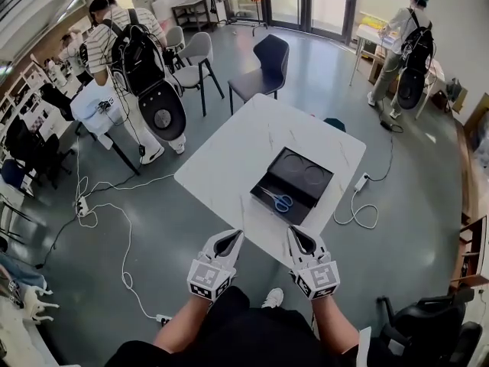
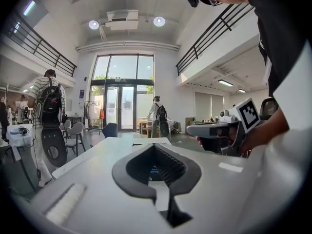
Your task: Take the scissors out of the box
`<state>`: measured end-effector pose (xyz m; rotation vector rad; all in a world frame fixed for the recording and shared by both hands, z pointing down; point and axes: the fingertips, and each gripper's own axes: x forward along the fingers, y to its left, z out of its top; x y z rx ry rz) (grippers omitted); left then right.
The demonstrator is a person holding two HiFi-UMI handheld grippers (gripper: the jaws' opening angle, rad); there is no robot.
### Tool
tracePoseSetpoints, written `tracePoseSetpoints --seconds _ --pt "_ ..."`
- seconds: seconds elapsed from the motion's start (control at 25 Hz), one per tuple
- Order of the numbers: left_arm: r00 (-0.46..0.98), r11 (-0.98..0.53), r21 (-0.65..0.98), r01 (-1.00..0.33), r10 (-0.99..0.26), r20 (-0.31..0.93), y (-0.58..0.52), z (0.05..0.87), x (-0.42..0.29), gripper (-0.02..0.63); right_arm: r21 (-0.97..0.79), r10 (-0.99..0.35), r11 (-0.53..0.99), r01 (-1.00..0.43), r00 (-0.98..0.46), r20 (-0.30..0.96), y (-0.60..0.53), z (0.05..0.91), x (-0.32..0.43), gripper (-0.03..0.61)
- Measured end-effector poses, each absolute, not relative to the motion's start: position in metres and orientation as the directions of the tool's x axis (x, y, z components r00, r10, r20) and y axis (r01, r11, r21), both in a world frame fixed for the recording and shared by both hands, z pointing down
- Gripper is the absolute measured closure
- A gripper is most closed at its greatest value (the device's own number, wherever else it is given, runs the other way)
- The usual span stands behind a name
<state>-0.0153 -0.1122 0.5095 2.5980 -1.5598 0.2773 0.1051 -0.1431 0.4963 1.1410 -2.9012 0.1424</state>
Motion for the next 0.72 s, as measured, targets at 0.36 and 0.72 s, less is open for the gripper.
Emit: tracePoseSetpoints --seconds 0.36,0.72 --pt "0.461 -0.469 0.009 -0.883 -0.865 0.199 -0.13 0.516 -0.015 0.604 -0.063 -0.672 0.737 -0.673 -0.74 0.04 -0.163 0.495 0.095 0.571" --pt "0.495 -0.497 0.035 -0.867 -0.851 0.176 -0.174 0.513 -0.035 0.604 -0.035 -0.697 0.715 -0.698 -0.716 0.044 -0.205 0.485 0.076 0.571"
